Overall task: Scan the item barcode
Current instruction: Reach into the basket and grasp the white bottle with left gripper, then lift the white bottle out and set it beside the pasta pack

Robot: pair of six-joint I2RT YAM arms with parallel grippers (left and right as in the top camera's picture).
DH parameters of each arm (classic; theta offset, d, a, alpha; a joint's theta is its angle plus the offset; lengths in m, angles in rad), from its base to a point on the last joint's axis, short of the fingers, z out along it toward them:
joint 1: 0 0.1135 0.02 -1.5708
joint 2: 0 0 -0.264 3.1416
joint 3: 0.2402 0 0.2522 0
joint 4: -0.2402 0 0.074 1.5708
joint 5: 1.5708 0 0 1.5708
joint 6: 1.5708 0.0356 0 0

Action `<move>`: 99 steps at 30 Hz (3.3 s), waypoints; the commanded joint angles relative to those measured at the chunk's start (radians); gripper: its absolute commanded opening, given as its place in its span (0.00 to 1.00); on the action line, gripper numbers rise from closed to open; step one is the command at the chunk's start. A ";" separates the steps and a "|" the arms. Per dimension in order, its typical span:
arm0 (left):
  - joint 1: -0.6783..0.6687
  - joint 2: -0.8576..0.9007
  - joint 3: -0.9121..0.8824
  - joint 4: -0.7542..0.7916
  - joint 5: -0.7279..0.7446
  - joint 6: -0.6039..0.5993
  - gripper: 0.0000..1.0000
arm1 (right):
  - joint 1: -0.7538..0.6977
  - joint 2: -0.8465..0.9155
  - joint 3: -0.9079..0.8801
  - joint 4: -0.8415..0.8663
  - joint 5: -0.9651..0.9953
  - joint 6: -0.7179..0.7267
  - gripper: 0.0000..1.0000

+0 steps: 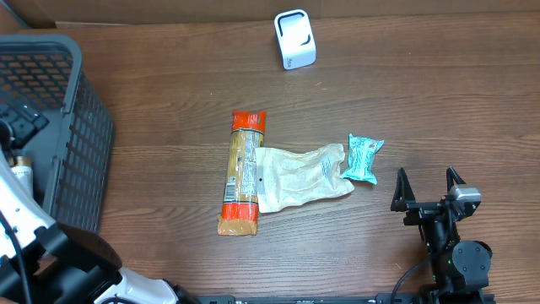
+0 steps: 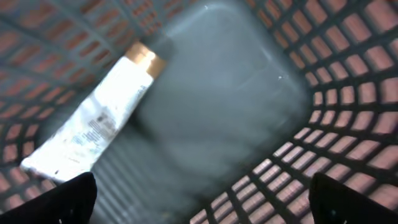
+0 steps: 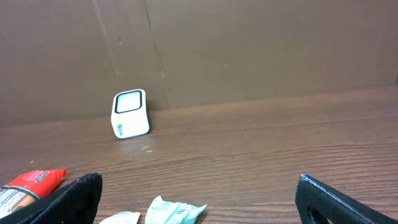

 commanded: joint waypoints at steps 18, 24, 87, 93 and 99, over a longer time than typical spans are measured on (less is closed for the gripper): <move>0.129 0.063 -0.181 0.288 -0.120 0.472 1.00 | 0.006 -0.009 -0.010 0.004 0.009 -0.004 1.00; 0.182 0.129 -0.181 0.287 -0.068 0.476 1.00 | 0.006 -0.009 -0.010 0.004 0.009 -0.004 1.00; -0.270 -0.222 0.494 -0.147 0.322 0.310 0.04 | 0.006 -0.009 -0.010 0.004 0.009 -0.004 1.00; -0.469 -0.199 0.444 -0.287 0.309 0.309 0.04 | 0.006 -0.009 -0.010 0.004 0.009 -0.004 1.00; -0.571 -0.151 0.149 -0.240 0.303 0.289 0.05 | 0.006 -0.009 -0.010 0.004 0.009 -0.004 1.00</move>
